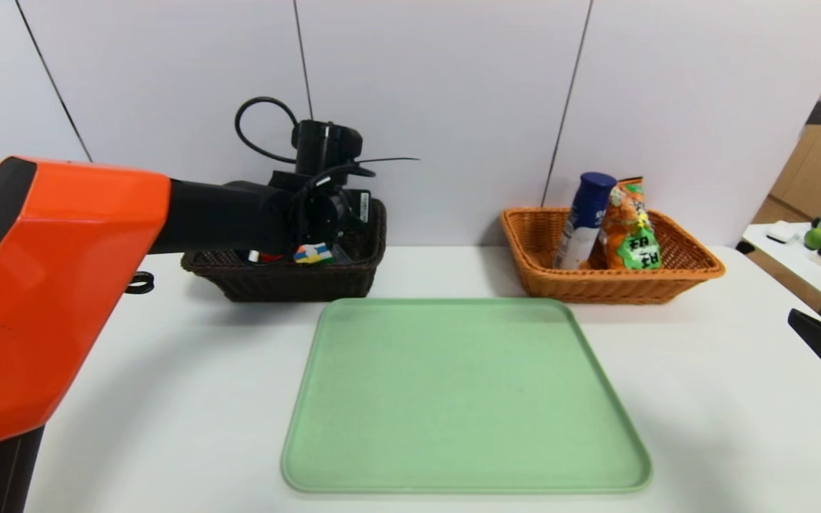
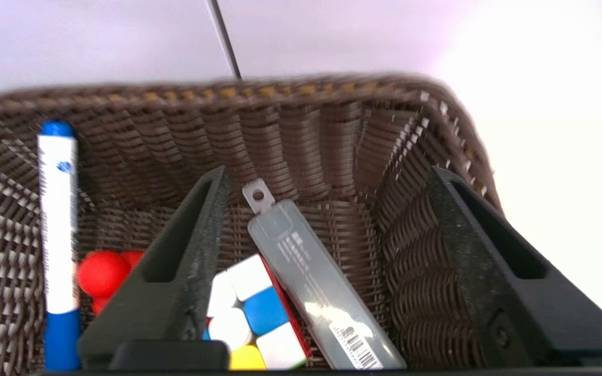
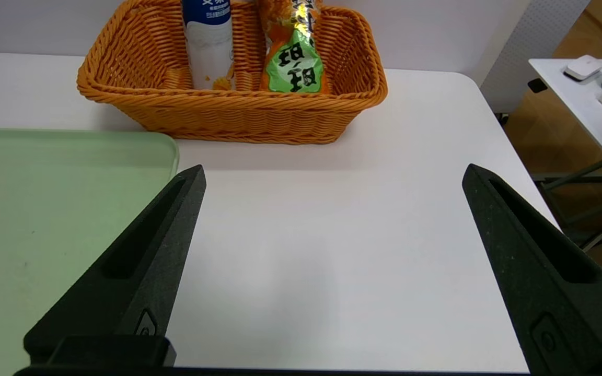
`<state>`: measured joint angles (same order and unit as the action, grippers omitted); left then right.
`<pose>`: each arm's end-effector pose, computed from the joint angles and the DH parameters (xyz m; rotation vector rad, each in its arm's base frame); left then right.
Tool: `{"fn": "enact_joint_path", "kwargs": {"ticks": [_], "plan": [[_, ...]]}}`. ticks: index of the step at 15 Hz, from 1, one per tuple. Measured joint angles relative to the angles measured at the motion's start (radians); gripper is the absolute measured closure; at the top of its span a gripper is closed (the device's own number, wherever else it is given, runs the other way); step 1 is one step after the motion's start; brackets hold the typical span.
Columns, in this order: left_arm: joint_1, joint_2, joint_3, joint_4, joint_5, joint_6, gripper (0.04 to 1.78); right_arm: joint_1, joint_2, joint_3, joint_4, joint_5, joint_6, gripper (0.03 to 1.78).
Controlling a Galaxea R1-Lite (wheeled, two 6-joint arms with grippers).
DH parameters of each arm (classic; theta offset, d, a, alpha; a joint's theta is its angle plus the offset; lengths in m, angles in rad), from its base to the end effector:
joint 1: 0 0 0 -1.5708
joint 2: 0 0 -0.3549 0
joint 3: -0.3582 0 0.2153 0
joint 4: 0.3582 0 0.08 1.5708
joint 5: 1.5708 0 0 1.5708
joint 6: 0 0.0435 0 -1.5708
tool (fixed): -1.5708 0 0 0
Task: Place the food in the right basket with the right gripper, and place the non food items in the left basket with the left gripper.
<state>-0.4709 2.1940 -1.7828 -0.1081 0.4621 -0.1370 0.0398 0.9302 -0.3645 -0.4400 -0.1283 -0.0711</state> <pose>0.4861 -0.2257 0.2413 0.0002 0.2705 0.0098 0.1209 -0.0008 0.2247 -0.0815 0.1284 -0.0839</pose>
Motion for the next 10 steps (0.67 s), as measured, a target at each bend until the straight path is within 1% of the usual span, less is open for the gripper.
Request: {"fn": "enact_joint_path", "kwargs": {"ticks": [3,5,7,10], "plan": [[0.004,-0.071,0.016,0.016,-0.006,-0.001,0.34,0.000,0.000,-0.011,-0.001,0.001,-0.002,0.12],[0.027,-0.184,0.087,0.061,-0.027,-0.003,0.29,0.000,-0.006,-0.020,-0.001,0.002,-0.006,0.12],[0.061,-0.342,0.216,0.090,-0.061,-0.005,0.25,0.000,-0.020,-0.035,0.001,0.002,-0.031,0.12],[0.113,-0.660,0.519,0.112,-0.111,-0.007,0.21,0.000,-0.058,-0.065,0.020,0.003,-0.036,0.12]]}}
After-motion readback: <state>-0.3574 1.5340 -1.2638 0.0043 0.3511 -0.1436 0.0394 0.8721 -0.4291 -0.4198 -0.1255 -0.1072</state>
